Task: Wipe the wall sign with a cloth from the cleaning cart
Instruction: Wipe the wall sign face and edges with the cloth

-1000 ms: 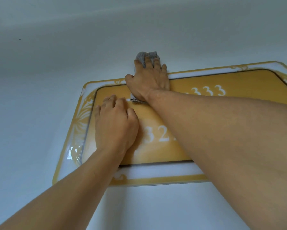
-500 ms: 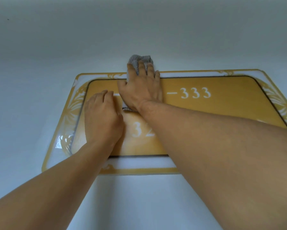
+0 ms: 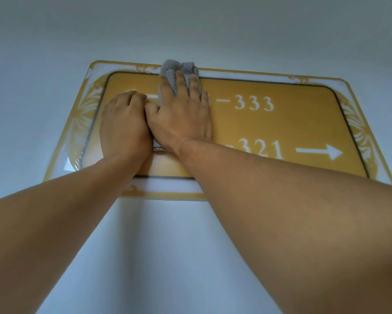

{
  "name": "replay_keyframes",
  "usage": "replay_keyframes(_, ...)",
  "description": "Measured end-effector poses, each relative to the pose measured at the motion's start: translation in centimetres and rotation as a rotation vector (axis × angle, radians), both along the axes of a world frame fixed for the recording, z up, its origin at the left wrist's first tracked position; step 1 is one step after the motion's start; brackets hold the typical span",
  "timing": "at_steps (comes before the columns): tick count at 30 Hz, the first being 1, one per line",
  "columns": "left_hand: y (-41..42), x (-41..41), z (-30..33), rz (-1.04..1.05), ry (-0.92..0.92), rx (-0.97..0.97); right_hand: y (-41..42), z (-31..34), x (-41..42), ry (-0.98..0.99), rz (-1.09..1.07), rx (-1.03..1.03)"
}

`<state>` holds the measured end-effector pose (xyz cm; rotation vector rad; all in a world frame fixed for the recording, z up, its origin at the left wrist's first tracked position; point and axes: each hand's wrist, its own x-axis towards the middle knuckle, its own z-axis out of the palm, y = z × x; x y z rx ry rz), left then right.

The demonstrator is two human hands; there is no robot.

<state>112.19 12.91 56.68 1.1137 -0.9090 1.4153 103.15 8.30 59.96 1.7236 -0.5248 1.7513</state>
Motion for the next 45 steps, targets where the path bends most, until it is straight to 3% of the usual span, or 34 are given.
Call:
replay_keyframes(21, -0.3, 0.1, 0.0, -0.048, 0.031, -0.030, -0.3, -8.3, -1.6, 0.004, -0.019, -0.019)
replay_keyframes(34, -0.1, 0.2, -1.8, -0.081, 0.016, 0.094, -0.7, -14.0, -2.3, 0.062, -0.075, -0.012)
replay_keyframes(45, 2.8, 3.0, -3.9, 0.070, -0.204, 0.299, -0.4, -13.3, -2.1, 0.087, -0.103, 0.013)
